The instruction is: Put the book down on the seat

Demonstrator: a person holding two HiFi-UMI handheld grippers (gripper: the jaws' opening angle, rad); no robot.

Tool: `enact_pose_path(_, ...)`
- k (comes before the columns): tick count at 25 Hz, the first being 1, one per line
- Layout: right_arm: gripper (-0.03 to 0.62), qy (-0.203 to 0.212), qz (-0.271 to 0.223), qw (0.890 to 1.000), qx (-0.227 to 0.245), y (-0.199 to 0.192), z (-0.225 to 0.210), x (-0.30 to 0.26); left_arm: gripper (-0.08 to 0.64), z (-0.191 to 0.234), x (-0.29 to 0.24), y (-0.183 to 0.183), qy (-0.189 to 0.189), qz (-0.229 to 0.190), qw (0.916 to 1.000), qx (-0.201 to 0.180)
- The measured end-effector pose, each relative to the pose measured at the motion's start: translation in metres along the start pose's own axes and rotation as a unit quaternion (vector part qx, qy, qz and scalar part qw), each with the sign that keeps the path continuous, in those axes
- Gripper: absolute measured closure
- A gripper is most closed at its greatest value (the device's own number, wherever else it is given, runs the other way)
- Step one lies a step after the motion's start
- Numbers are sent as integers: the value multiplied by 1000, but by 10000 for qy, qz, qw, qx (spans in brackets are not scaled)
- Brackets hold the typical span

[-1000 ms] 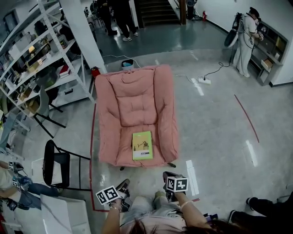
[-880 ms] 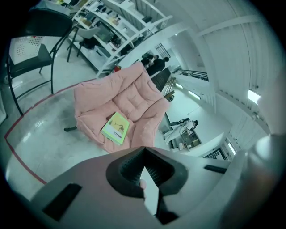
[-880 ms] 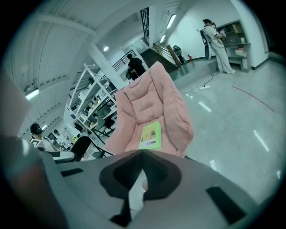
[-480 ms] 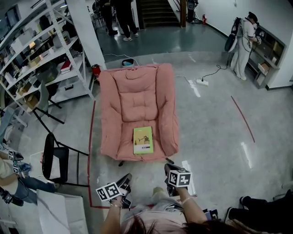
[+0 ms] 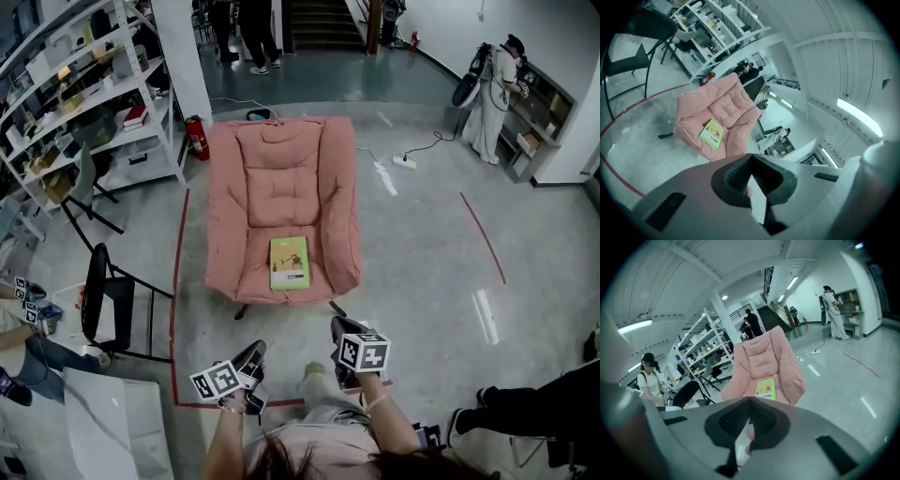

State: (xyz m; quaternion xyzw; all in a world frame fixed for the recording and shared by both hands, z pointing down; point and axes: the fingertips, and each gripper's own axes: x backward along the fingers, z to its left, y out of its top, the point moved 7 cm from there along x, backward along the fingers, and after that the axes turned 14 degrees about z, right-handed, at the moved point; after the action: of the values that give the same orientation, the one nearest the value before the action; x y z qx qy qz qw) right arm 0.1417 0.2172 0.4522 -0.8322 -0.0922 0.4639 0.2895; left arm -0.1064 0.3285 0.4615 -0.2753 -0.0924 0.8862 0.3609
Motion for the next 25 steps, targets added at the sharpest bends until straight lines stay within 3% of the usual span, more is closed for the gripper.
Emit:
enact_pose_path(16,577,-162,-183,9991,349,-55,54,78,563,-18,67,-60,-5,-426,9991,-63)
enact_pose_path(19,577,-203,-80,9990,393,-67,59,92,563,-16,72,-70,-87,-453,9989,105)
enact_pose_path(25,577,120,-173,9981,582,-78,71,110,563,-22,89,-76,-214,-643,9974,225)
